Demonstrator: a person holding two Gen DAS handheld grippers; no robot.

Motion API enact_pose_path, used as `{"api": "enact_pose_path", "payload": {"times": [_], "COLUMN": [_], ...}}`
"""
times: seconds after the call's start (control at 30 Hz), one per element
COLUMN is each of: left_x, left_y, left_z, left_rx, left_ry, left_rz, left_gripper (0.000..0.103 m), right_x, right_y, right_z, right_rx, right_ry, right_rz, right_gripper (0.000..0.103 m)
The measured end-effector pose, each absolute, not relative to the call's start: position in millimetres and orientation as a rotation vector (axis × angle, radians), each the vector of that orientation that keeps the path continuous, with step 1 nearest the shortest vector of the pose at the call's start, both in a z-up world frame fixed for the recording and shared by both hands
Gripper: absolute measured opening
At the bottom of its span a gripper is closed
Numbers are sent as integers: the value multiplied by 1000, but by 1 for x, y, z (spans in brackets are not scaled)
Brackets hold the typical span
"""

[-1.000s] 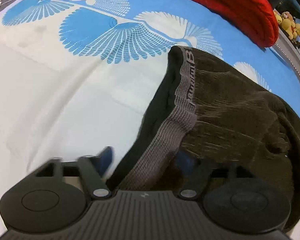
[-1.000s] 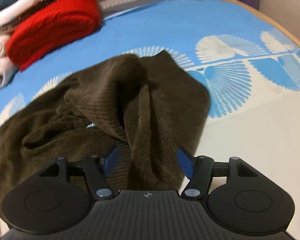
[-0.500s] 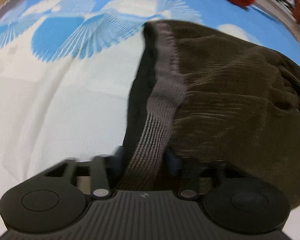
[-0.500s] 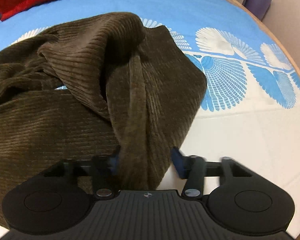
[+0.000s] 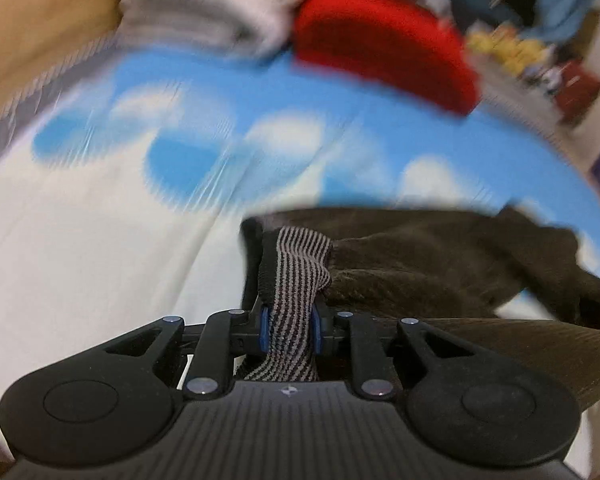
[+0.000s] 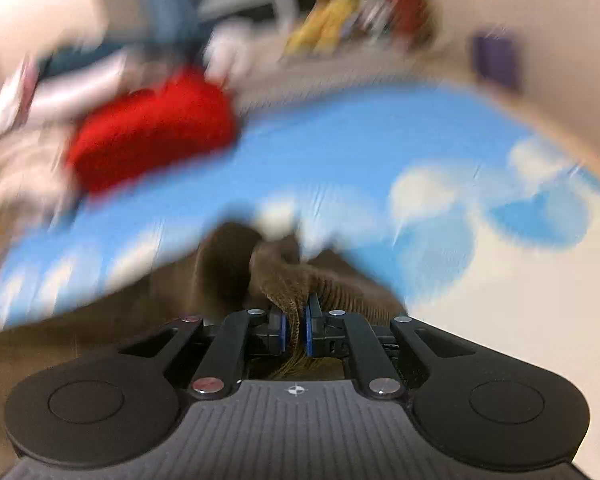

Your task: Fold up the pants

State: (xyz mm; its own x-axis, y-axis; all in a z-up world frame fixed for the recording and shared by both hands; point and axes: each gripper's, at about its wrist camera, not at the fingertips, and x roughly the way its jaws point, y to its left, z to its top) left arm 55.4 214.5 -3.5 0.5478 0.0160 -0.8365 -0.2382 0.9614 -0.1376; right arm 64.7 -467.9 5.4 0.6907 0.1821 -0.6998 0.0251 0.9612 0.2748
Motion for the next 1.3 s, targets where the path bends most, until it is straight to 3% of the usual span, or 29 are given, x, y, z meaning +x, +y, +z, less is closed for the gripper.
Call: {"api": "enact_pose_path", "payload": {"times": [0.07, 0.17, 0.23, 0.33, 0.47, 0.57, 0.73, 0.8, 1.07, 1.13, 1.2, 1.3], "left_x": [59, 67, 70, 72, 88, 101, 110, 113, 113, 111, 110, 107], "left_y": [222, 217, 211, 204, 185, 168, 149, 146, 145, 148, 152, 152], "left_z": [-33, -53, -47, -32, -35, -41, -43, -43, -48, -47, -45, -44], "left_rx": [-285, -185, -125, -124, -121, -91, -67, -58, 7, 5, -3, -4], "left_ry": [1141, 1232, 1195, 1127, 1127, 1147, 1141, 1141, 1159, 1157, 1155, 1159], "left_rz": [168, 210, 256, 289, 243, 201, 147, 132, 116, 120, 131, 138], "left_gripper": [32, 40, 42, 53, 53, 53, 55, 57, 58, 58, 58, 58], "right_x": [64, 61, 61, 66, 80, 97, 131, 147, 182, 182, 179, 169], "right_y": [-466, -452, -455, -473, -486, -475, -457, -449, -421, -413, -407, -414], "right_z": [-32, -60, -54, -34, -33, -44, -64, -79, -118, -120, -115, -98], "right_rx": [226, 70, 76, 204, 269, 275, 300, 313, 306, 283, 256, 287], "right_ry": [1047, 1195, 1160, 1048, 947, 951, 991, 1032, 1133, 1134, 1113, 1044], "right_rz": [144, 200, 189, 132, 62, 49, 13, -9, 29, 68, 95, 106], "right_gripper": [10, 22, 30, 34, 38, 40, 55, 56, 52, 22, 12, 11]}}
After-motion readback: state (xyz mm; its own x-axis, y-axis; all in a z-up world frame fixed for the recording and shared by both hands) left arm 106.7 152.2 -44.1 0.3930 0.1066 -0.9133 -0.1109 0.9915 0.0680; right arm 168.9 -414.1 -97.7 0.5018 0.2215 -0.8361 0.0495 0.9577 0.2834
